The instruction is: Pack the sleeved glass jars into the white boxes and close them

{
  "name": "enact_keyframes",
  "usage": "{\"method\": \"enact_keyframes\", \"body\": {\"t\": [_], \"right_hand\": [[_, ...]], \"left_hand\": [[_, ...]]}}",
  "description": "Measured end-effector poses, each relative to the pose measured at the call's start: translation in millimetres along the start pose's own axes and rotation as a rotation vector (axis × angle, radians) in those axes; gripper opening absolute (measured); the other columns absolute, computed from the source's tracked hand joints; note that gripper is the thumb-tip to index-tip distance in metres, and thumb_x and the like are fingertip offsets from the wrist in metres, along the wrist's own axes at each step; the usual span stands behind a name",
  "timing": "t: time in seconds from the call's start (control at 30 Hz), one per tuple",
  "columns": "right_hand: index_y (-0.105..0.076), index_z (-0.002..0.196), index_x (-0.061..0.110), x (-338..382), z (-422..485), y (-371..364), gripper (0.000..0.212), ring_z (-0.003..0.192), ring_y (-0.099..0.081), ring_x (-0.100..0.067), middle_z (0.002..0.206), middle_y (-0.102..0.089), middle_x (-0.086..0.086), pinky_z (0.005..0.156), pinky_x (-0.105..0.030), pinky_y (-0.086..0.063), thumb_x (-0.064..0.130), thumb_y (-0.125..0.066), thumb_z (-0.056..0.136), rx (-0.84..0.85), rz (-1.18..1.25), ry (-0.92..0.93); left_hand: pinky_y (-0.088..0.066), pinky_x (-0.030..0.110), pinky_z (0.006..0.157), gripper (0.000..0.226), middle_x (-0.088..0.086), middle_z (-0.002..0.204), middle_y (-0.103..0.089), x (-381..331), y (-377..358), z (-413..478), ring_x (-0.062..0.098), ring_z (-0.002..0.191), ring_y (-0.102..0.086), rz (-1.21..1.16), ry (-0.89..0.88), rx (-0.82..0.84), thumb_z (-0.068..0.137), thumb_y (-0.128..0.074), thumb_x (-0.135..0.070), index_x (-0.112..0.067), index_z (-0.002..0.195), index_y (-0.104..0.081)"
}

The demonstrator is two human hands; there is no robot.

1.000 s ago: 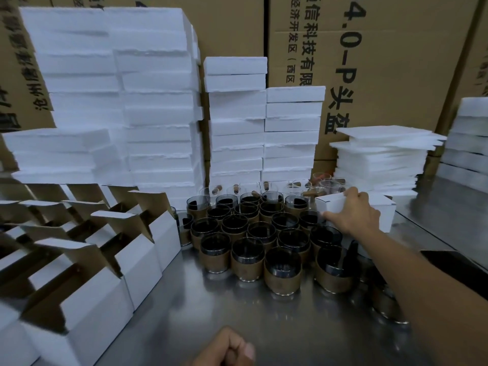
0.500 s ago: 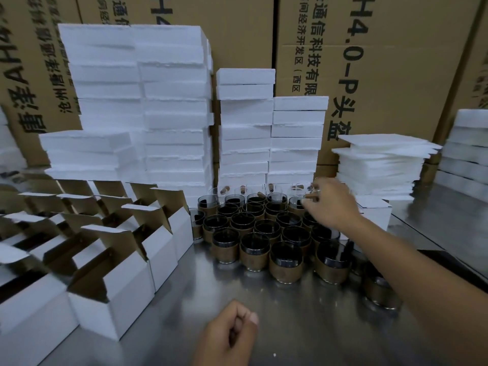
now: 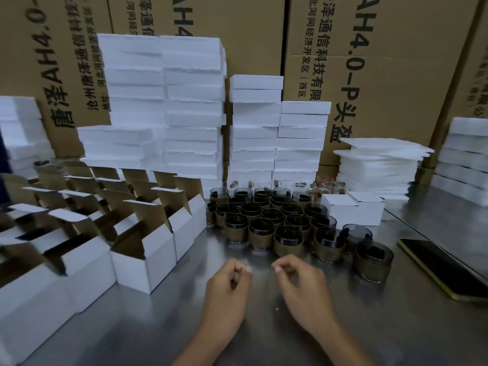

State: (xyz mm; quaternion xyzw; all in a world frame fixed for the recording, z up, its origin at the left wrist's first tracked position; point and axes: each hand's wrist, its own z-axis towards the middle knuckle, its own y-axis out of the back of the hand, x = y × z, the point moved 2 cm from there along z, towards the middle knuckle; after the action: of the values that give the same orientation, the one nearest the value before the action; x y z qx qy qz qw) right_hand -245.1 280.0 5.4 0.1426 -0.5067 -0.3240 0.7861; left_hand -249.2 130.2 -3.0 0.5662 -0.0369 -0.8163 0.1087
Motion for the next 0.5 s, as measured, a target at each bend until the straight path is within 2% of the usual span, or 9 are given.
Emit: {"method": "enact_keyframes", "body": {"t": [0.1,0.17,0.23,0.3,0.4,0.5], "right_hand": [[-0.060,0.077,0.034,-9.6,1.9,4.9,0.020,0.073,-0.058,0.000,0.073,-0.064,0.016,0.065,-0.022,-0.045,0.017,-0.061,0.087,-0.006,-0.065,0.010],[-0.060,0.078,0.035,-12.3,1.3,3.7,0.020,0.073,-0.058,0.000,0.074,-0.063,0.016,0.064,-0.022,-0.045,0.018,-0.060,0.088,0.017,-0.094,0.017],[-0.058,0.077,0.037,-13.9,0.4,2.1,0.021,0.073,-0.058,0.001,0.074,-0.063,0.017,0.065,-0.025,-0.046,0.019,-0.060,0.088,0.027,-0.132,0.025],[-0.055,0.075,0.039,-14.3,-0.6,1.2,0.023,0.072,-0.057,0.001,0.074,-0.062,0.018,0.062,-0.025,-0.045,0.020,-0.060,0.088,0.030,-0.156,0.046],[-0.053,0.075,0.041,-13.7,-2.2,0.7,0.025,0.071,-0.055,0.003,0.072,-0.060,0.019,0.058,-0.020,-0.041,0.021,-0.059,0.088,0.043,-0.175,0.064],[-0.054,0.077,0.041,-13.9,-2.1,0.8,0.022,0.071,-0.055,0.002,0.072,-0.060,0.019,0.061,-0.026,-0.046,0.023,-0.059,0.088,0.057,-0.214,0.060]], "left_hand": [[-0.031,0.014,0.050,0.025,-0.012,0.055,-0.044,-7.1,13.0,2.1,0.002,0.051,-0.038,0.044,-0.066,-0.104,0.093,-0.053,-0.021,-0.019,0.068,-0.050],[-0.036,0.010,0.058,0.015,-0.014,0.074,-0.049,-11.8,31.5,3.5,-0.002,0.067,-0.046,0.115,-0.150,-0.296,0.090,-0.050,-0.028,-0.029,0.075,-0.050],[-0.036,0.005,0.069,0.005,-0.014,0.096,-0.042,-14.2,51.9,3.8,-0.006,0.087,-0.043,0.172,-0.190,-0.514,0.087,-0.051,-0.032,-0.035,0.088,-0.048],[-0.031,0.005,0.077,0.026,-0.013,0.109,-0.031,-9.8,66.4,4.3,-0.002,0.101,-0.038,0.231,-0.160,-0.676,0.086,-0.058,-0.028,-0.028,0.111,-0.049],[-0.036,0.022,0.091,0.052,0.000,0.122,-0.030,-2.6,77.6,6.0,0.015,0.110,-0.038,0.318,-0.034,-0.787,0.084,-0.064,-0.019,-0.011,0.130,-0.042],[-0.040,0.040,0.098,0.047,0.011,0.129,-0.031,3.5,83.2,6.9,0.024,0.112,-0.038,0.378,0.105,-0.817,0.087,-0.059,-0.016,-0.006,0.131,-0.043]]}}
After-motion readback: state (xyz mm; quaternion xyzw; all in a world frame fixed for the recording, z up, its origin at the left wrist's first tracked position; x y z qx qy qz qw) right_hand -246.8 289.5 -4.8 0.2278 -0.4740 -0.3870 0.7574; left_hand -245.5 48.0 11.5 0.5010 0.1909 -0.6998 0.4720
